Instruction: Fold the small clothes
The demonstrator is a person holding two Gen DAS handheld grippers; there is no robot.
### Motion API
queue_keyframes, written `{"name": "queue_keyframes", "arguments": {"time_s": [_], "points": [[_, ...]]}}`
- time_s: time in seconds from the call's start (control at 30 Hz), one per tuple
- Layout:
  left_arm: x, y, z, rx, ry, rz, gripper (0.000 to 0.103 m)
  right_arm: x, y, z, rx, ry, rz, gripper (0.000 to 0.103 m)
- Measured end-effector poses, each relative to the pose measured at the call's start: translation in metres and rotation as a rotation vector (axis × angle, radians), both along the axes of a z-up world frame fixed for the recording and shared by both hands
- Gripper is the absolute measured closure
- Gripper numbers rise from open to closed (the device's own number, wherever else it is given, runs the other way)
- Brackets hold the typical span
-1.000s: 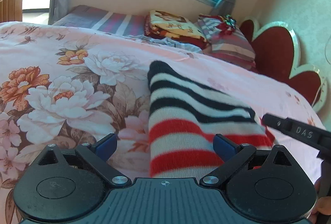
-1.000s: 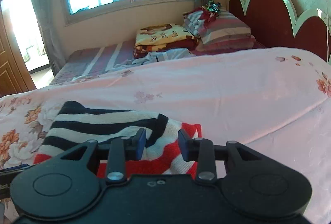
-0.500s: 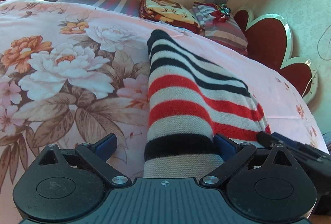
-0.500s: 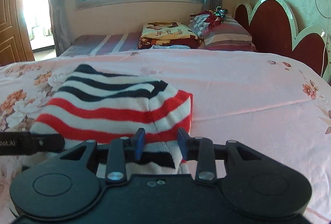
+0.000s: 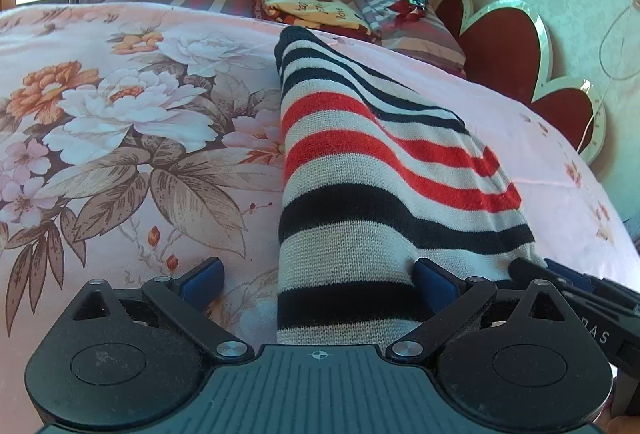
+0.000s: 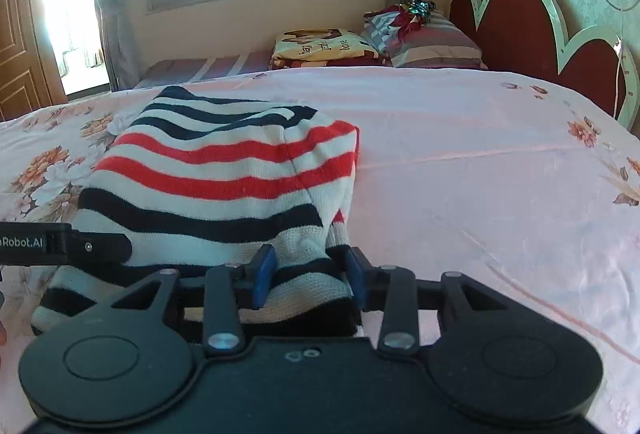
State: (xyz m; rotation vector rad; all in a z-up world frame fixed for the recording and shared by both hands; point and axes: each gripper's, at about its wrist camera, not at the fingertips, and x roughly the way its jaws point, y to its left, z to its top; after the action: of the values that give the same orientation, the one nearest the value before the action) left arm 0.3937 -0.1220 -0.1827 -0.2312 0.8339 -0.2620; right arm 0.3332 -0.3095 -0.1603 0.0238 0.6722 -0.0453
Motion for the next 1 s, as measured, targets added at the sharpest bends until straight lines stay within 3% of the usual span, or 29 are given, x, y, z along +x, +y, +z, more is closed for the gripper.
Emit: {"name": "queue_keyframes", "arguments": {"time_s": [0.17, 0.3, 0.4, 0.6, 0.73, 1.0], "points": [[-0.001, 0.001, 0.004, 0.012, 0.025, -0.006, 0.004, -0.010, 0.001, 0.013, 0.020, -0.005, -0.012, 0.061], [-0.007, -0.002, 0.002, 0.031, 0.013, -0.010, 0.004, -0.019, -0.004, -0.005, 0.030, 0.026, -0.002, 0.057], [-0.008, -0.003, 0.002, 0.038, 0.015, -0.012, 0.004, -0.020, -0.010, -0.005, 0.098, 0.046, -0.031, 0.055], [-0.010, -0.004, 0.002, 0.051, 0.013, -0.022, 0.004, -0.031, -0.010, -0.004, 0.104, 0.058, -0.032, 0.054], [-0.014, -0.007, 0.001, 0.071, 0.004, -0.031, 0.002, -0.033, -0.021, -0.013, 0.160, 0.067, -0.050, 0.047], [-0.010, -0.005, 0.006, 0.054, 0.042, -0.036, 0.000, -0.031, -0.028, 0.000, 0.200, 0.110, -0.023, 0.040]]}}
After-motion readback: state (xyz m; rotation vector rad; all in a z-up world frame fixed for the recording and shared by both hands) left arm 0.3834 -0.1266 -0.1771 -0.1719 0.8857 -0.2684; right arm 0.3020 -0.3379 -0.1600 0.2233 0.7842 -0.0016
